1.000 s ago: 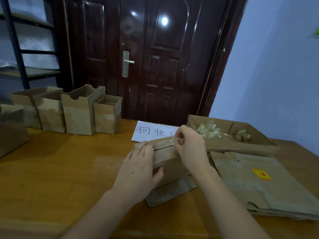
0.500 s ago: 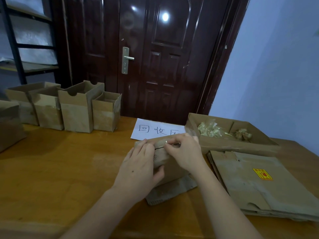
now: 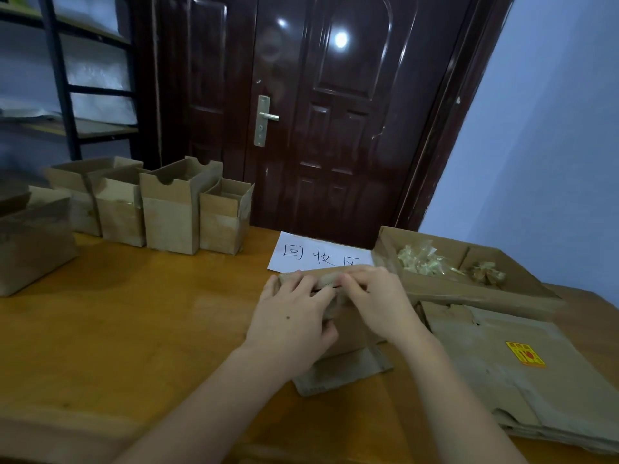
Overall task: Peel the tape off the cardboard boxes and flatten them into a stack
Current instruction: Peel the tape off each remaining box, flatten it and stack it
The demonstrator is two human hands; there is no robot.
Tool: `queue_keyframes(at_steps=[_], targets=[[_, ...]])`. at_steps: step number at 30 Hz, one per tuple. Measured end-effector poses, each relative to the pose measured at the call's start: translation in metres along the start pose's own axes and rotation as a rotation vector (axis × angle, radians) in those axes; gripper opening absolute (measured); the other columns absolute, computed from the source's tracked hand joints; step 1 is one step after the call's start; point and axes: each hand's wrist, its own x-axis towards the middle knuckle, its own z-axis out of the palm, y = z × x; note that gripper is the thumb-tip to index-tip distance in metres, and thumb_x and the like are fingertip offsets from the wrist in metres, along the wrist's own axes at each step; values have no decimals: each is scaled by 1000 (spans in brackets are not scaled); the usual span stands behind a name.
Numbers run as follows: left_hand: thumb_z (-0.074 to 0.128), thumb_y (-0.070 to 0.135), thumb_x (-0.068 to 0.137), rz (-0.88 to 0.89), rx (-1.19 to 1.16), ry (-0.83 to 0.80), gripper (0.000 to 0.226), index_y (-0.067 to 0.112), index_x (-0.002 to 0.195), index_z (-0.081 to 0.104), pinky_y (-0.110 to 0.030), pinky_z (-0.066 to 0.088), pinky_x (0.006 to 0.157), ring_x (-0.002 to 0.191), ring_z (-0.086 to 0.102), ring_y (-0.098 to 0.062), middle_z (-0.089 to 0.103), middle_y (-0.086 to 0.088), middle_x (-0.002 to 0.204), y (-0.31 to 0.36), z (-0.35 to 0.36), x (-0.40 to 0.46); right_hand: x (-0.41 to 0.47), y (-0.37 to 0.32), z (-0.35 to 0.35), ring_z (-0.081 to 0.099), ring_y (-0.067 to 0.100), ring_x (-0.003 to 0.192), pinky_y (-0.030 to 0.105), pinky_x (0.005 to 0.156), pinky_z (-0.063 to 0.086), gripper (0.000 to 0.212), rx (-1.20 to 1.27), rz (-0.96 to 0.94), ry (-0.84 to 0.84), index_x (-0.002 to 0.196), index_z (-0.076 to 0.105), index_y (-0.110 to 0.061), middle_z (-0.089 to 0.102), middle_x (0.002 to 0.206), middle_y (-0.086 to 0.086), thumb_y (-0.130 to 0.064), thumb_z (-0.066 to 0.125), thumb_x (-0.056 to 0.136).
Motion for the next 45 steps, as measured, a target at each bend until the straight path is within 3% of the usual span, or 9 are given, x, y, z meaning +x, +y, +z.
queue_keyframes(at_steps=[2, 7, 14, 22, 25, 30, 34, 39, 45], targets=[[44, 50, 89, -9, 26, -1, 34, 36, 118, 55, -53, 25, 120, 141, 41, -23, 57, 4, 133, 5, -2, 2, 2, 1, 0, 62, 10, 88, 28, 78, 48, 19, 95, 71, 122, 101, 77, -22, 71, 89, -12, -29, 59, 102], [38, 50, 94, -19, -26, 5, 35, 33, 123, 50, -54, 20, 123, 149, 32, -23, 51, 2, 148, 10, 3, 2, 5, 7, 3, 36, 21, 136, 46, 110, 37, 32, -112, 302, 69, 110, 72, -30, 54, 140, -12, -53, 70, 88], [45, 59, 99, 44, 15, -86, 28, 35, 113, 43, -48, 13, 126, 139, 44, -12, 58, 16, 135, -7, -9, 15, 7, 22, -22, 66, 23, 87, 42, 82, 54, 6, 40, 326, 383, 91, 64, -19, 70, 98, -2, -13, 67, 92], [38, 70, 93, -18, 108, -73, 50, 28, 116, 51, -39, 43, 94, 106, 54, -19, 51, 8, 107, 18, -13, 40, 4, 19, -16, 65, 13, 78, 29, 75, 50, 17, 90, 209, 121, 102, 80, -18, 76, 89, 1, -28, 68, 95], [33, 72, 94, 4, 135, -54, 55, 26, 123, 45, -40, 41, 104, 116, 50, -20, 51, 5, 122, 14, -1, 34, 3, 28, -17, 67, 19, 102, 32, 87, 51, 32, 175, 298, 112, 125, 71, -16, 73, 113, 1, -31, 66, 97], [18, 69, 102, 112, 127, -252, 73, 32, 163, 6, -50, 12, 126, 158, 7, -19, 9, 10, 171, 3, 3, 42, 8, 46, -11, 57, 19, 58, 33, 53, 43, 34, 202, 381, 220, 59, 64, -23, 60, 53, -7, -24, 64, 93], [14, 70, 101, 183, 117, -344, 71, 40, 163, -1, -48, 6, 128, 158, 0, -13, -2, 17, 171, -12, -3, 49, 5, 63, -15, 73, 10, 69, 43, 73, 63, 16, 328, 456, 353, 102, 74, -19, 73, 84, -4, -9, 63, 95], [13, 71, 100, 201, 140, -331, 71, 42, 163, -2, -46, 6, 128, 158, 0, -12, -2, 18, 170, -14, -3, 50, -1, 64, -13, 60, -12, 86, 7, 80, 46, 23, 216, 209, 228, 111, 78, -25, 71, 103, -18, -17, 68, 92], [11, 73, 97, 190, 123, -310, 71, 45, 162, -2, -44, 4, 128, 157, 0, -10, -1, 21, 170, -15, -1, 48, -9, 69, -18, 66, -12, 95, 5, 76, 48, 21, 563, 197, 90, 109, 78, -32, 72, 92, -32, -21, 73, 93]])
